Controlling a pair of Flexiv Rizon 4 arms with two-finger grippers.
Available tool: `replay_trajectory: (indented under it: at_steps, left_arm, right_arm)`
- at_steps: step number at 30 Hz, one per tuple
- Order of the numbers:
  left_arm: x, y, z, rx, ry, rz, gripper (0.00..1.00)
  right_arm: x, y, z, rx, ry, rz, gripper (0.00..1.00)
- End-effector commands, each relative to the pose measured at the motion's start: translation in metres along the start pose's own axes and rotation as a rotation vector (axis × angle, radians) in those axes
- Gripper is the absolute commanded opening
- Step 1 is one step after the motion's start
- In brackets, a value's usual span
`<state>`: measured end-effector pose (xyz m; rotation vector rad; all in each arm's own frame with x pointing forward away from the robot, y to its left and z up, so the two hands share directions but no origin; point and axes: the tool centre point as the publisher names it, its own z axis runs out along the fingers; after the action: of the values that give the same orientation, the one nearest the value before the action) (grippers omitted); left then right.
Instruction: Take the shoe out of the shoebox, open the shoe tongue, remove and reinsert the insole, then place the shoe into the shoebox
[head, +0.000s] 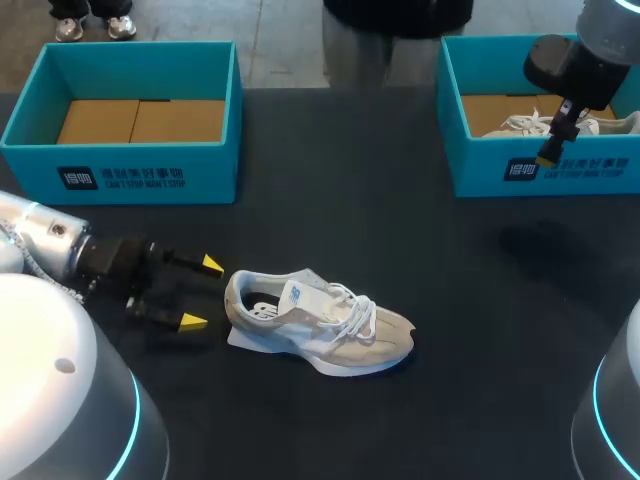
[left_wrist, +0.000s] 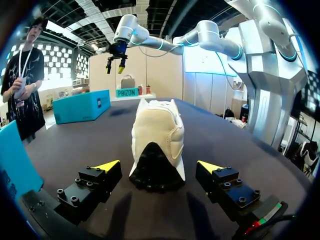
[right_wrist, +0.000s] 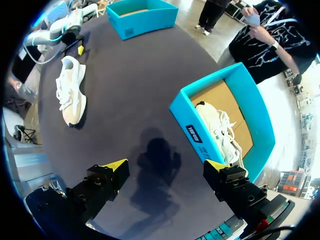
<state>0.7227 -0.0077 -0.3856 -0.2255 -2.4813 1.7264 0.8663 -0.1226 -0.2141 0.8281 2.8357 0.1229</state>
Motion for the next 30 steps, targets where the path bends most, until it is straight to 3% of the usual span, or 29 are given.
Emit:
replay_trajectory:
  at_steps: [1, 18, 30]
  left_arm:
    - [0.000, 0.000, 0.000, -0.001, 0.000, 0.000, 1.00]
    - [0.005, 0.003, 0.010, -0.020, 0.015, 0.025, 1.00]
    - [-0.008, 0.011, 0.031, -0.015, 0.049, 0.026, 1.00]
  right_arm:
    - [0.000, 0.000, 0.000, 0.000, 0.000, 0.000, 1.00]
    - [0.000, 0.000, 0.000, 0.000, 0.000, 0.000, 1.00]
    - [0.000, 0.000, 0.000, 0.000, 0.000, 0.000, 1.00]
